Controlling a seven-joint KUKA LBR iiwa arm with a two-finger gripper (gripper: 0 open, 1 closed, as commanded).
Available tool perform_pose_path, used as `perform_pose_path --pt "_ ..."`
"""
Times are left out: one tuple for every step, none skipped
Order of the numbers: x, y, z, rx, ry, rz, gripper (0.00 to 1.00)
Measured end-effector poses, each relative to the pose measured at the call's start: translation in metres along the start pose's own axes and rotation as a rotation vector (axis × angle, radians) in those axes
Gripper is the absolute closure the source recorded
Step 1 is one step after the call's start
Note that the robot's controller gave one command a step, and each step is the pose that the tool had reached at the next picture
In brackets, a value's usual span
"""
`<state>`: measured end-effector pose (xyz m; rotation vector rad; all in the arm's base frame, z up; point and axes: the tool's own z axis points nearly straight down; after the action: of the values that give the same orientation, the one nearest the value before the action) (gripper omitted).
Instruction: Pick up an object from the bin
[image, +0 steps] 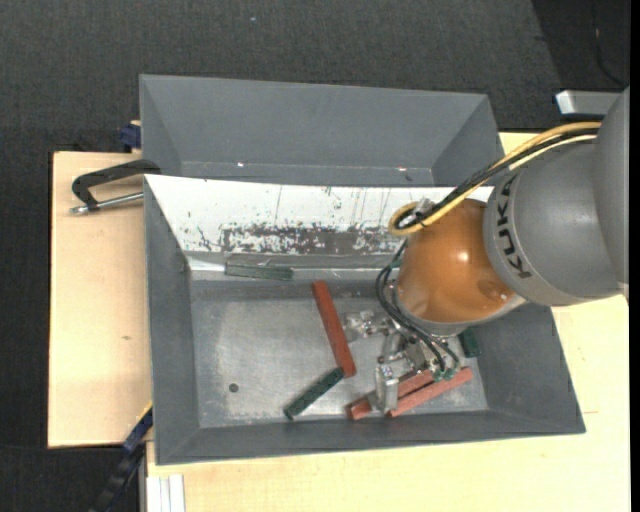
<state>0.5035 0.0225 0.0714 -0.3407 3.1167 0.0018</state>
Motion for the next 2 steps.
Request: perform_pose_path --pt "-0.01 0.0624 0.0005 -0.001 0.001 -0.284 1.0" --pt "-0.01 0.0624 0.0005 -0.001 0.002 -0.285 1.0"
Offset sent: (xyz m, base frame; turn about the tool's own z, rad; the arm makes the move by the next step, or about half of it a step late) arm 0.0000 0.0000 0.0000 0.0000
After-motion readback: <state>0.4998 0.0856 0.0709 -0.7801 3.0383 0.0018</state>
